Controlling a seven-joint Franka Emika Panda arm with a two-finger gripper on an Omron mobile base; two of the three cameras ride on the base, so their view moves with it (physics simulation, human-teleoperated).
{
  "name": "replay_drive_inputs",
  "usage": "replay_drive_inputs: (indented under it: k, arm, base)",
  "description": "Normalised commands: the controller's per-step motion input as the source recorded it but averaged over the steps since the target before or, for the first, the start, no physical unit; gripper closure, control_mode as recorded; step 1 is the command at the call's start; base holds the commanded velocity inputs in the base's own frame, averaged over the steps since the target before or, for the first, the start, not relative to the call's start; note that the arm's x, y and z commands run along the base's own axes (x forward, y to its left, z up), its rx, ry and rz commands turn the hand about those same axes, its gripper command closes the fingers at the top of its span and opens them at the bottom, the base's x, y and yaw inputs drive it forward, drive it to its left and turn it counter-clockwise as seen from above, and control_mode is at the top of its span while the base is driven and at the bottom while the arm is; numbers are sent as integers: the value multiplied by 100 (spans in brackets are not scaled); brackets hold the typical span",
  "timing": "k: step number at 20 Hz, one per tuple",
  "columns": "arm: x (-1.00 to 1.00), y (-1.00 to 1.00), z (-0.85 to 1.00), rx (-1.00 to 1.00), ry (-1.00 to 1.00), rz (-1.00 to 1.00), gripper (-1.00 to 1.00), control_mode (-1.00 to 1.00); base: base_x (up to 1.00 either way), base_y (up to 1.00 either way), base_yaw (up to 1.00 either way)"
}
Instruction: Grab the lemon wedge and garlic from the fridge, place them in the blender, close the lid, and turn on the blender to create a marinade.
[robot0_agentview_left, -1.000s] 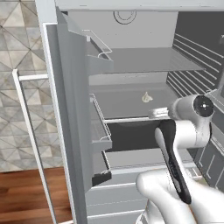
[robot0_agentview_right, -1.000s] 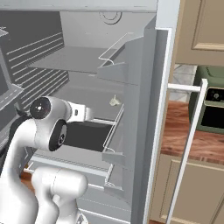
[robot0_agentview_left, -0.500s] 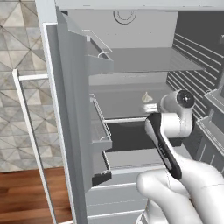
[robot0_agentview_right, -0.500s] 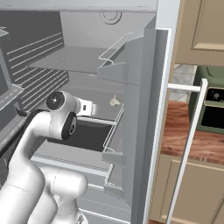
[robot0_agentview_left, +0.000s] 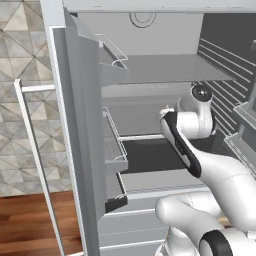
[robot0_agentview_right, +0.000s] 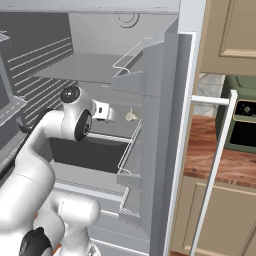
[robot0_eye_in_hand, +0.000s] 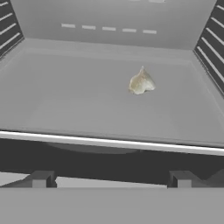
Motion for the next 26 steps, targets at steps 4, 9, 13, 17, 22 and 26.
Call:
replay_drive_inputs:
  k: [4, 9, 13, 17, 22, 26]
  arm:
    - [3, -2, -26, 0, 0, 0, -100, -100]
    - [9, -8, -30, 0, -3, 0, -100, -100]
    - [19, -11, -22, 0, -2, 0, -100, -100]
    - [29, -10, -7, 0, 0, 0, -100, -100]
    - [38, -13, -2, 0, 2, -1, -100, -100]
    - [37, -22, -4, 0, 2, 0, -100, -100]
  base:
    - [0, 0, 0]
    - [0, 0, 0]
    - [0, 0, 0]
    - [0, 0, 0]
    - [0, 0, 0]
    - [0, 0, 0]
